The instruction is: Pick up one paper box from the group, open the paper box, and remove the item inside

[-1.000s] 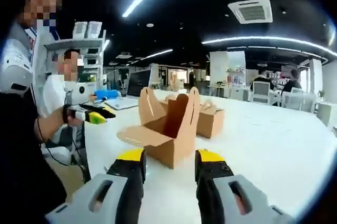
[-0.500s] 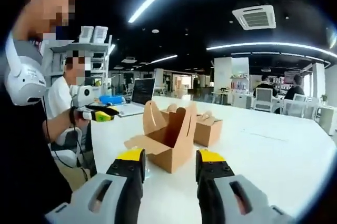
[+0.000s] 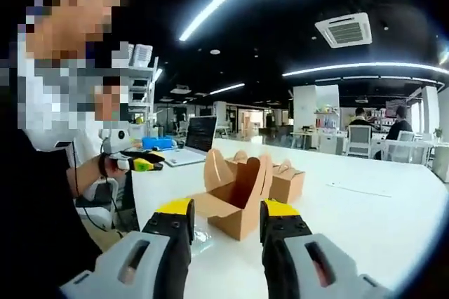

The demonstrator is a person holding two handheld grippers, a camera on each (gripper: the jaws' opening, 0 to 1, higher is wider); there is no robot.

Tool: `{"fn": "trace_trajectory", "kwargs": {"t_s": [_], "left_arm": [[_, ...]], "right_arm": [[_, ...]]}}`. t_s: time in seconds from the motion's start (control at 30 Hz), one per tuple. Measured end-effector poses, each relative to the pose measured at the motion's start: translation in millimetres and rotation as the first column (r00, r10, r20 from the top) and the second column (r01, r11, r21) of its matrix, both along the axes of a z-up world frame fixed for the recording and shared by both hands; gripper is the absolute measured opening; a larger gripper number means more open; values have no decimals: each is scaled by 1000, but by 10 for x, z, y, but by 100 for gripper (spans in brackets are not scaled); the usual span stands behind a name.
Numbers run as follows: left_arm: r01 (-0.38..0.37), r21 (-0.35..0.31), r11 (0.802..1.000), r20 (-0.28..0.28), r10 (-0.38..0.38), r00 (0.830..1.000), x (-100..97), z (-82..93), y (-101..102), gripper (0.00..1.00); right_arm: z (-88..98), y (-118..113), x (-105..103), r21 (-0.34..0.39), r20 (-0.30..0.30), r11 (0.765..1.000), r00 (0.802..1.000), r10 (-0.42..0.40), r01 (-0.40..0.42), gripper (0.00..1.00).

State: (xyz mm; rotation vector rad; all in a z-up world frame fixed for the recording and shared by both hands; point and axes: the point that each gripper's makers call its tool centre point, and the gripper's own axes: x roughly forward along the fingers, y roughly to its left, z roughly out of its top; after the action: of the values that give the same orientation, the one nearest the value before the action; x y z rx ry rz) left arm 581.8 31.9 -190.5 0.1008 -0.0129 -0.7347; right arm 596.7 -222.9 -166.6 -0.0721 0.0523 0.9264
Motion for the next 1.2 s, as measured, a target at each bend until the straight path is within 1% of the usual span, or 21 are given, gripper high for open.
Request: {"fn": "trace_trajectory", "kwargs": {"t_s": [0.1, 0.27, 0.4, 0.57, 0.7, 0.83, 0.97, 1.1, 1.2], "left_arm": [[-6, -3, 1000, -17, 6, 1000, 64, -39, 28, 29], [-29, -7, 1000, -42, 29, 999, 218, -100, 55, 29], [-27, -29, 999, -41, 26, 999, 264, -62, 47, 29], [-10, -45, 999, -46, 8, 999, 287, -36, 15, 29], [-12, -51, 999, -54, 10, 998, 311, -73, 10, 29], [-1, -48, 999, -65, -2, 998, 277, -111, -29, 29], [6, -43, 999, -75, -9, 997, 303, -140, -54, 29], [1, -38, 999, -66, -4, 998, 330, -131, -66, 29], [9, -44, 999, -60, -11, 998, 298, -115, -88, 29]], "right_arm": [[-85, -26, 35, -16, -16, 1000, 1000, -13, 12, 39], [-182, -13, 80, 1, -35, 1000, 999, -17, 17, 39], [-270, 15, 99, -7, -57, 1000, 998, -20, 19, 39], [-254, -5, 94, -17, -54, 999, 998, -29, 28, 39], [-255, -51, 143, -4, -54, 999, 998, -44, 43, 39], [-251, -59, 165, 9, -53, 999, 997, -52, 53, 39], [-288, -41, 184, 0, -66, 999, 996, -52, 52, 39], [-306, -37, 227, 4, -69, 998, 996, -60, 60, 39], [-304, 0, 223, -1, -69, 999, 996, -54, 54, 39]]}}
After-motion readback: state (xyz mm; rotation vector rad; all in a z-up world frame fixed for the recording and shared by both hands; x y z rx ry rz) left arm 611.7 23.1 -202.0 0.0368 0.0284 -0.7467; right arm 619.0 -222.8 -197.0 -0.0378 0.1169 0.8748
